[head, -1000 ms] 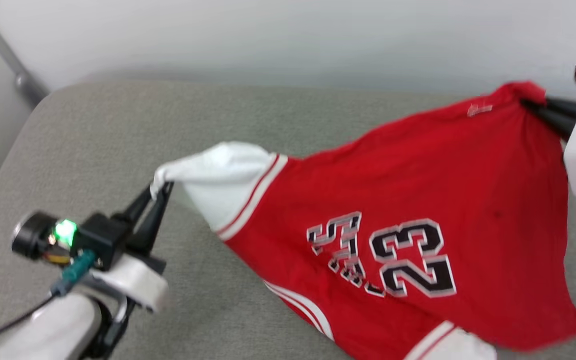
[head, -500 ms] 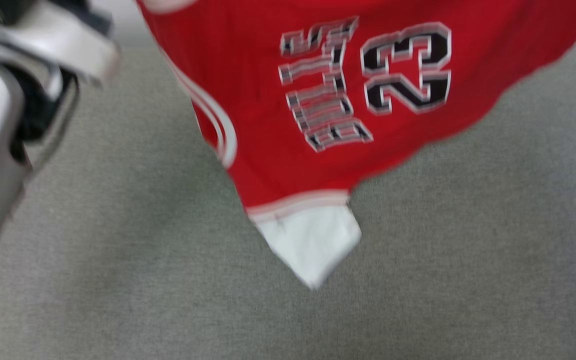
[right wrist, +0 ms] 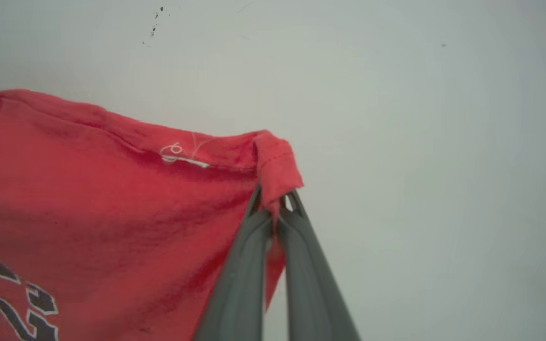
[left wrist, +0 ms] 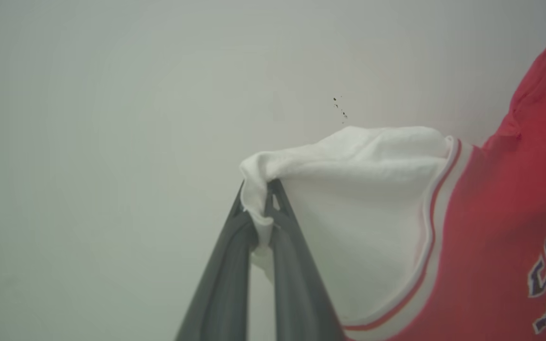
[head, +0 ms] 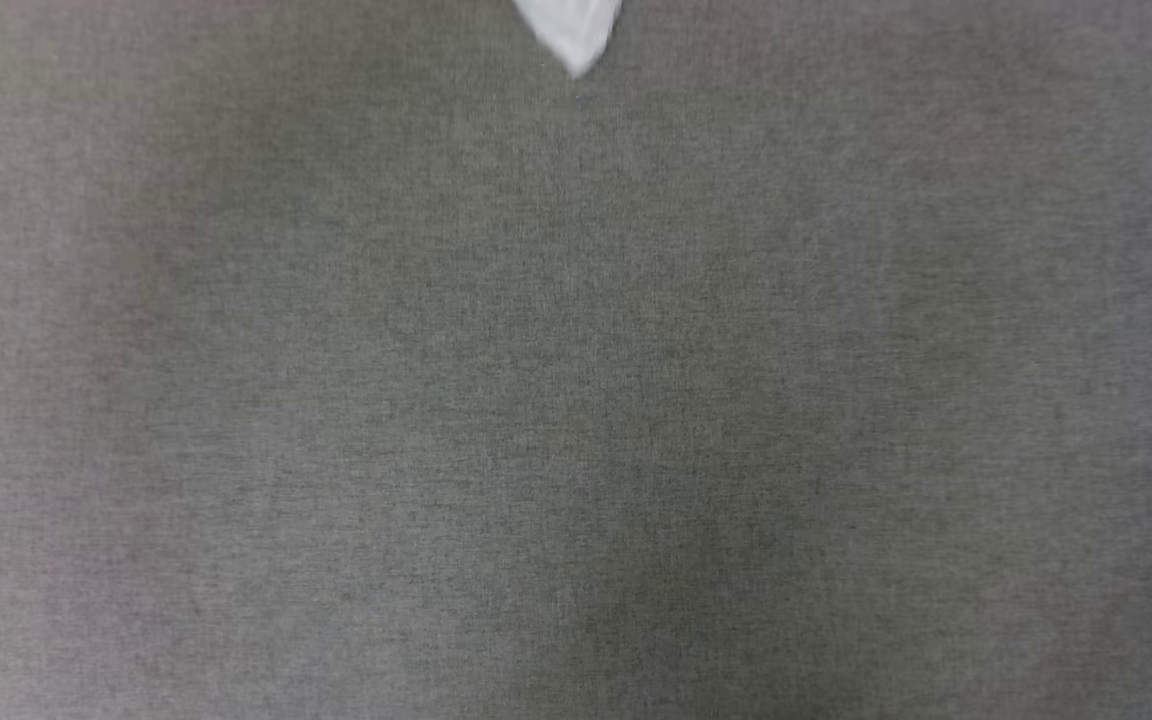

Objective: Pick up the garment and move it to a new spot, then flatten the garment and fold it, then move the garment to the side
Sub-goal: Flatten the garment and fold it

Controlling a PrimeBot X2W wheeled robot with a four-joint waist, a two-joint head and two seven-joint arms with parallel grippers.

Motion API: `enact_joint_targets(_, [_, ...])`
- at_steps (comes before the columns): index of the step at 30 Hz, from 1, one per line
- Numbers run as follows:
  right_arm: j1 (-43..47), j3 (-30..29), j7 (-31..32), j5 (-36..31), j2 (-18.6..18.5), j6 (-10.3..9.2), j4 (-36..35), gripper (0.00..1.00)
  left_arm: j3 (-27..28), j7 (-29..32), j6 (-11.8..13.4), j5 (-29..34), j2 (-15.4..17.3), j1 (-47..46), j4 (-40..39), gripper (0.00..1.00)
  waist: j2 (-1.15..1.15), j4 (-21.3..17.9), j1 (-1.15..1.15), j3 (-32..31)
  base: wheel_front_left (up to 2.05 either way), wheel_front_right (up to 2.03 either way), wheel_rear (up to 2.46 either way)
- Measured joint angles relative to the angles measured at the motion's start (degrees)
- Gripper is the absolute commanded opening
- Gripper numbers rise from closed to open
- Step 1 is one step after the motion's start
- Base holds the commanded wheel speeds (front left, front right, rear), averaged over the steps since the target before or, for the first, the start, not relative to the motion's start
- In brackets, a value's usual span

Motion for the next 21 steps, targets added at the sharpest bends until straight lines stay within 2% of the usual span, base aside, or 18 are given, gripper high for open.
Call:
enact_joint_targets(4, [-4.71,0.75,-2.31,-0.93,1.63,0.00,4.01,0.00,0.31,-2.44,-1.31,0.00,-1.10,-7.03,6.78,0.00,0.00,0.30,0.00,2.00,0.00,0.00,0.00])
enact_joint_targets(10, [-8.42,2.34,-5.03,-0.94,3.21,0.00,9.17,0.00,-0.81,-5.82,-2.30,0.23,-3.13,-11.30,14.10,0.00,0.00,1.22,0.00,3.35,0.00,0.00,0.00])
enact_joint_targets(17, [-8.37,6.27,-7.25,1.16,4.17,0.00,14.02,0.00,-2.57,-8.40,-3.12,-0.78,-3.77,-11.91,20.17,0.00,0.00,1.88,0.00,5.05,0.00,0.00,0.00])
enact_joint_targets(21, [-5.50,7.62,-8.31,3.09,4.59,0.00,16.10,0.00,-4.16,-9.78,-3.28,-1.47,-4.00,-9.20,22.85,0.00,0.00,1.97,0.00,5.46,0.00,0.00,0.00])
